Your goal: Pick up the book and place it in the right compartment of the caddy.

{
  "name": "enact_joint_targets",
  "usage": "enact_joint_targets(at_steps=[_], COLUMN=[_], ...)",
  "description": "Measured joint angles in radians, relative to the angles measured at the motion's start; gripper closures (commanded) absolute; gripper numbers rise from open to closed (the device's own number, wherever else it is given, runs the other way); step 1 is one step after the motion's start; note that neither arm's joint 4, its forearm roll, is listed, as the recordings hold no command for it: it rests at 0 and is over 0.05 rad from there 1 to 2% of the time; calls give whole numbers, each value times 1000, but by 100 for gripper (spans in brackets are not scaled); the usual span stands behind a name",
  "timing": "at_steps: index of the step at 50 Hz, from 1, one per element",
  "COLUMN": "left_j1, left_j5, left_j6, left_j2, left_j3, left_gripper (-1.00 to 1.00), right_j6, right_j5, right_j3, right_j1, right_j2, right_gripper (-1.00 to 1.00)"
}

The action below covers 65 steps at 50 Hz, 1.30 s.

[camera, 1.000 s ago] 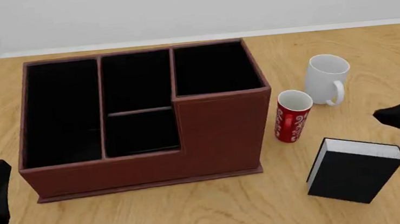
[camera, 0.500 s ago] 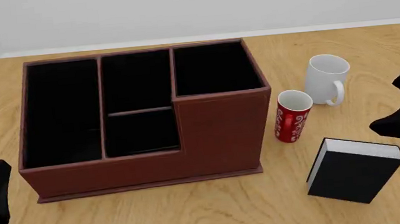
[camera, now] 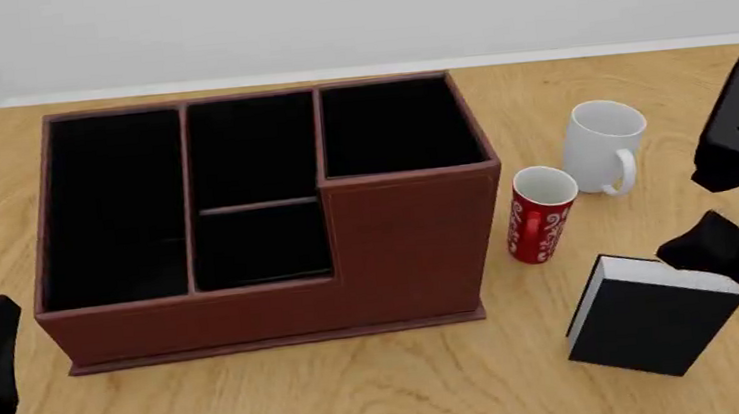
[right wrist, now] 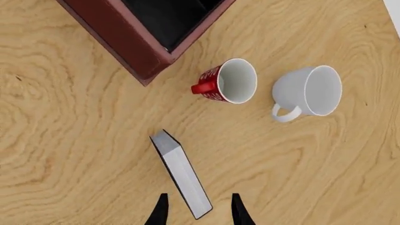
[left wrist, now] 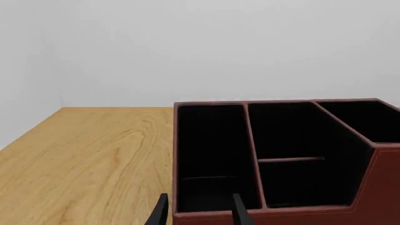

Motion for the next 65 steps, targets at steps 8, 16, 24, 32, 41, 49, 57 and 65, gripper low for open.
enact_joint_targets(at_steps=[8, 16, 24, 32, 41, 49, 57, 65], left_j1=[0, 0, 0, 0, 0, 0, 0, 0], left_j5=[0, 0, 0, 0, 0, 0, 0, 0], left_j6=[0, 0, 0, 0, 0, 0, 0, 0], left_j2=[0, 0, 0, 0, 0, 0, 0, 0], left_j3=[0, 0, 0, 0, 0, 0, 0, 0], left_gripper=[-100, -100, -100, -100, -100, -100, -100, -100], right_j6=[11, 20, 27, 42, 57, 61, 62, 67], right_j5=[-10, -24, -42, -64, -79, -91, -105, -122], right_j3=[14, 24, 37, 52, 70, 85, 97, 106], right_j1=[7, 14, 20, 34, 45, 42, 36, 34], right_j2=[15, 31, 48, 67, 83, 95, 109, 124], right_gripper=[-100, -100, -100, -100, -100, -100, -100, -100])
